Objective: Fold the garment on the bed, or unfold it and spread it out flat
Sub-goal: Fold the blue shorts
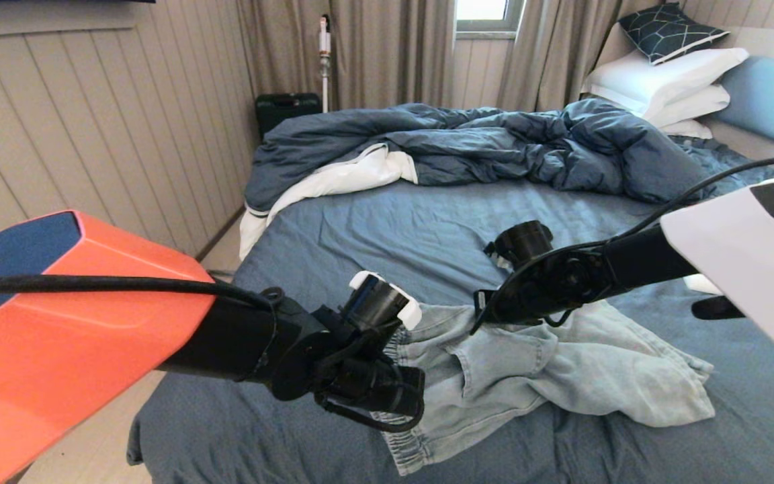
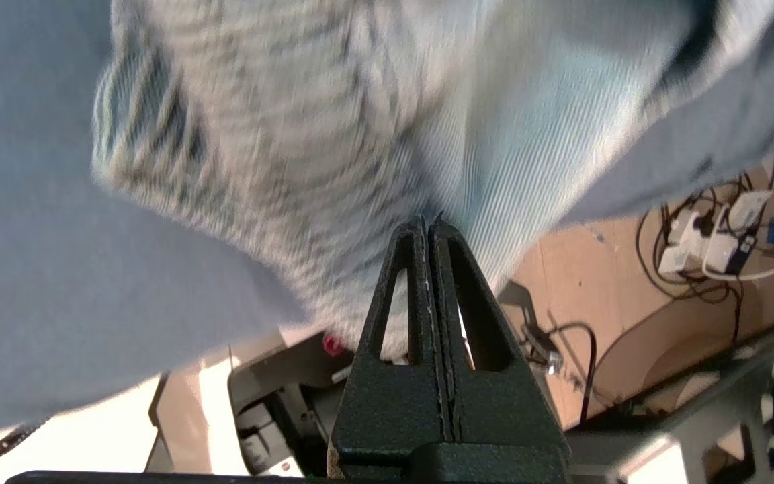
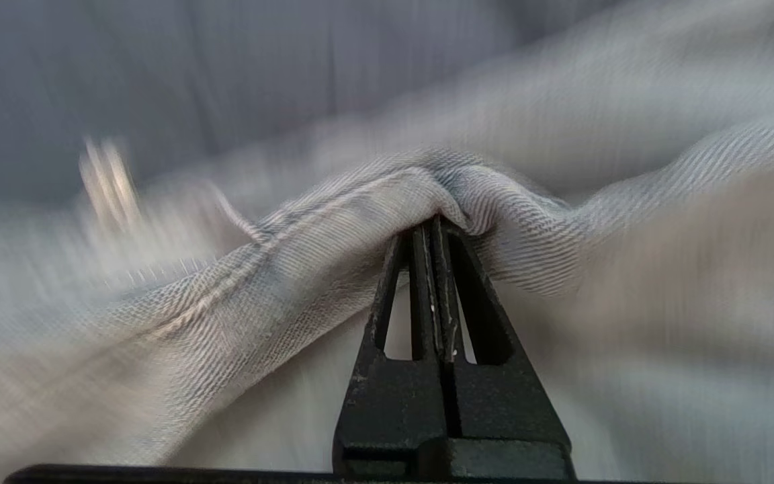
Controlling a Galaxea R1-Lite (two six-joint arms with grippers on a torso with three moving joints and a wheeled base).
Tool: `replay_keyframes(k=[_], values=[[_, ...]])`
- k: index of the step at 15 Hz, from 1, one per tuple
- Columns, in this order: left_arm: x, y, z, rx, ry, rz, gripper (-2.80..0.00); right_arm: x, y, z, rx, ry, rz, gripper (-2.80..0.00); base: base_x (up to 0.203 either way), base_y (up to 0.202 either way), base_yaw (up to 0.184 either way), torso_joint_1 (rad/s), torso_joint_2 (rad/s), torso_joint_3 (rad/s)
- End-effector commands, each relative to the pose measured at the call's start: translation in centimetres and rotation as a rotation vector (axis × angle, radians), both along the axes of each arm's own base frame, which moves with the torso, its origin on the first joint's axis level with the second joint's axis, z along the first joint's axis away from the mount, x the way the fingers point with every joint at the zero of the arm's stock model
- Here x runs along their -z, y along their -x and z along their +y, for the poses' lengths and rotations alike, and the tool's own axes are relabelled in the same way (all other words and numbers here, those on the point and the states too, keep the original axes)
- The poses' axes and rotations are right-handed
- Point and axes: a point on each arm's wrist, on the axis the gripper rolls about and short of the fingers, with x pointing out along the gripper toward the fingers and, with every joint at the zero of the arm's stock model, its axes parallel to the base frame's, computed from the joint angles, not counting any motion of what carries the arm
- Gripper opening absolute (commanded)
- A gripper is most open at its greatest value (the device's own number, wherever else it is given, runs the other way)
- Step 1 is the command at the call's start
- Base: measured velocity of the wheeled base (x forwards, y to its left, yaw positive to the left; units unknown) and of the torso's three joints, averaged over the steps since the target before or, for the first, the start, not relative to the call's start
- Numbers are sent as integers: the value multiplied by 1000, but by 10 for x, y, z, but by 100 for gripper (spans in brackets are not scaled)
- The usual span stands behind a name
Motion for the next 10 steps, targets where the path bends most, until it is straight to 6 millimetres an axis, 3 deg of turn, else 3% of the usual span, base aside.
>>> replay_keyframes(k=[1, 3, 5, 8, 10], values=[[-11, 19, 9, 22, 13, -10, -280, -5, -17, 4, 50, -34, -44, -280, 0, 0, 0, 0, 0, 0], [-12, 27, 12, 32, 23, -27, -280, -21, -25, 2, 100, -79, -90, -280, 0, 0, 0, 0, 0, 0], [-17, 27, 12, 31, 34, -39, -280, -34, -18, -2, 109, -84, -95, -280, 0, 0, 0, 0, 0, 0], [-22, 26, 12, 24, 47, -55, -280, -58, 4, -18, 127, -86, -119, -280, 0, 0, 0, 0, 0, 0], [-31, 27, 14, 24, 67, -73, -280, -69, 29, -25, 123, -79, -112, -280, 0, 0, 0, 0, 0, 0]])
